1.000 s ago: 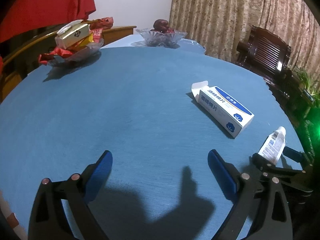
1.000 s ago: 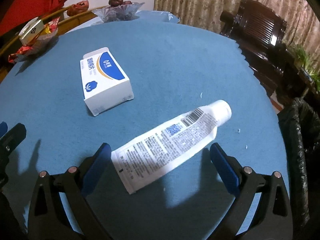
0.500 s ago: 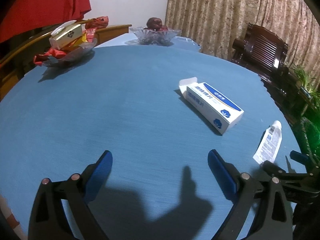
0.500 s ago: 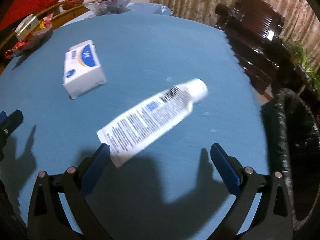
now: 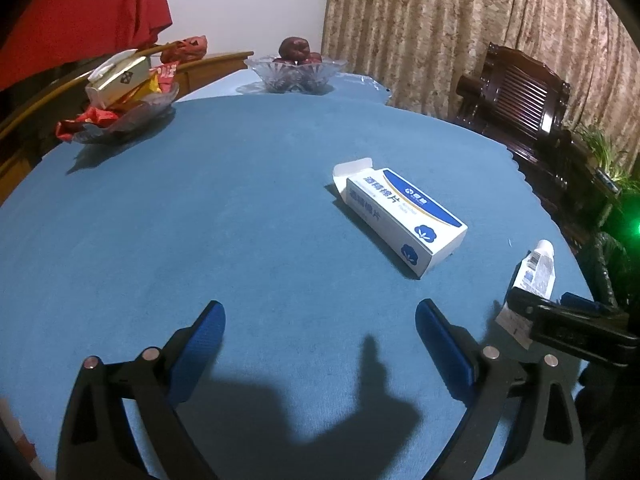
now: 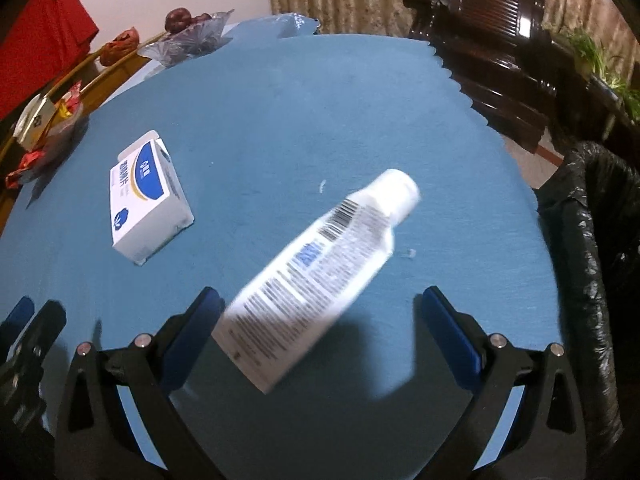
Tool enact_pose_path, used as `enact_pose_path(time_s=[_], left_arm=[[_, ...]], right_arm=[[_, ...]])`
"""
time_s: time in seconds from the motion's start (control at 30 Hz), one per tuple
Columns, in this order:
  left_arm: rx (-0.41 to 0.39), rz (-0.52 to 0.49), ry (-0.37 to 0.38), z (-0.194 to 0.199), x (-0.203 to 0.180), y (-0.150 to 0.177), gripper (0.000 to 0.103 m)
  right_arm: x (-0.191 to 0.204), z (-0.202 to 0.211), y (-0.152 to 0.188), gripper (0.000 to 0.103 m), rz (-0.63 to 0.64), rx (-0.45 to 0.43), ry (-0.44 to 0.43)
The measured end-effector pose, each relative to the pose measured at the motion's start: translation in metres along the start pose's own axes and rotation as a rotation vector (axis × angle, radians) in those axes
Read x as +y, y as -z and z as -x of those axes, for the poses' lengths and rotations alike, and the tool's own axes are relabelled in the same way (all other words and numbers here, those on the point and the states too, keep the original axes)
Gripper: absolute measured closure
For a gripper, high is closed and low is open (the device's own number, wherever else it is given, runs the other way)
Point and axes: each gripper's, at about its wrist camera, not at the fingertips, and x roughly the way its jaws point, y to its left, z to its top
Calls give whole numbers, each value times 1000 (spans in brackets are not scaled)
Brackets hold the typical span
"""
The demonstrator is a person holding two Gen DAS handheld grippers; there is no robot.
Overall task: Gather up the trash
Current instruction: 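Approach the toothpaste tube and grasp it with the right tool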
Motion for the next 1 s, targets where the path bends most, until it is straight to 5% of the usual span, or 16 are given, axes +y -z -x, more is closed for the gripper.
enact_pose_path(time_s=[0.5,0.87,1.0], left_arm=[[13,4,11,-4,-6,3,9],[18,-5,17,-9,-15,-1,9],[21,-5,20,-14,-19,-5,9]], right_arm=[[-13,7,11,5,104,12,133],[-37,-8,-16,7,5,-27,3],[-36,-17,-32,30,-25,-5,-11]])
